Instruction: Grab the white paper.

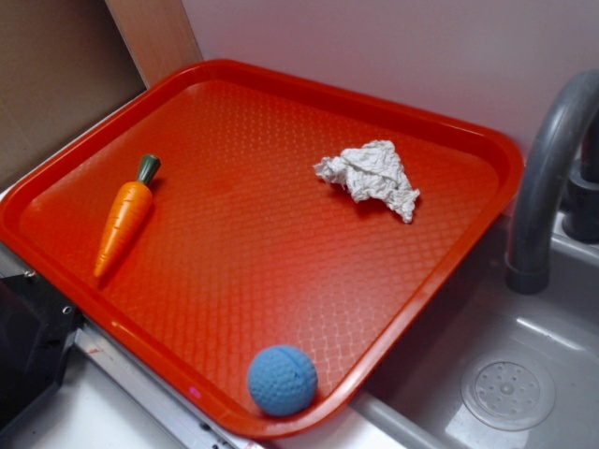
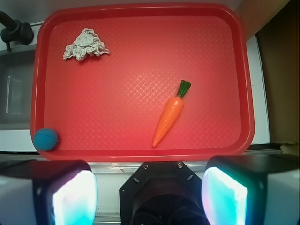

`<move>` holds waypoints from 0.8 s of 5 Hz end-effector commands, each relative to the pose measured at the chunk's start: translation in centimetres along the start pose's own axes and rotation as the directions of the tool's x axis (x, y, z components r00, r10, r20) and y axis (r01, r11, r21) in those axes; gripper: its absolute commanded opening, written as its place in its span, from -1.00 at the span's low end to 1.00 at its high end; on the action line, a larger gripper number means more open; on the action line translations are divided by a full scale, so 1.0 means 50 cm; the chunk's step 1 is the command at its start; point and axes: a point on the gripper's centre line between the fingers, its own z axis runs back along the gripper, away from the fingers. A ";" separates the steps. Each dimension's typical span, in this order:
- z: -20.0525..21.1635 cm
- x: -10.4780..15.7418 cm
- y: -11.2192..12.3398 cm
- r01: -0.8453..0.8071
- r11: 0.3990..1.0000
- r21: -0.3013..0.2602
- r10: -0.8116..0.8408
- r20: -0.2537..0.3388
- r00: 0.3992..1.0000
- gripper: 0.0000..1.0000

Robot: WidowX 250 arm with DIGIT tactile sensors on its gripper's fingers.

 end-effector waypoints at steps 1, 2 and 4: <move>0.000 0.000 0.000 0.000 1.000 0.000 0.000 0.000 1.000 1.00; 0.000 0.000 0.000 0.000 1.000 0.000 0.000 0.000 1.000 1.00; -0.024 0.025 -0.006 0.001 1.000 -0.009 0.000 0.018 1.000 1.00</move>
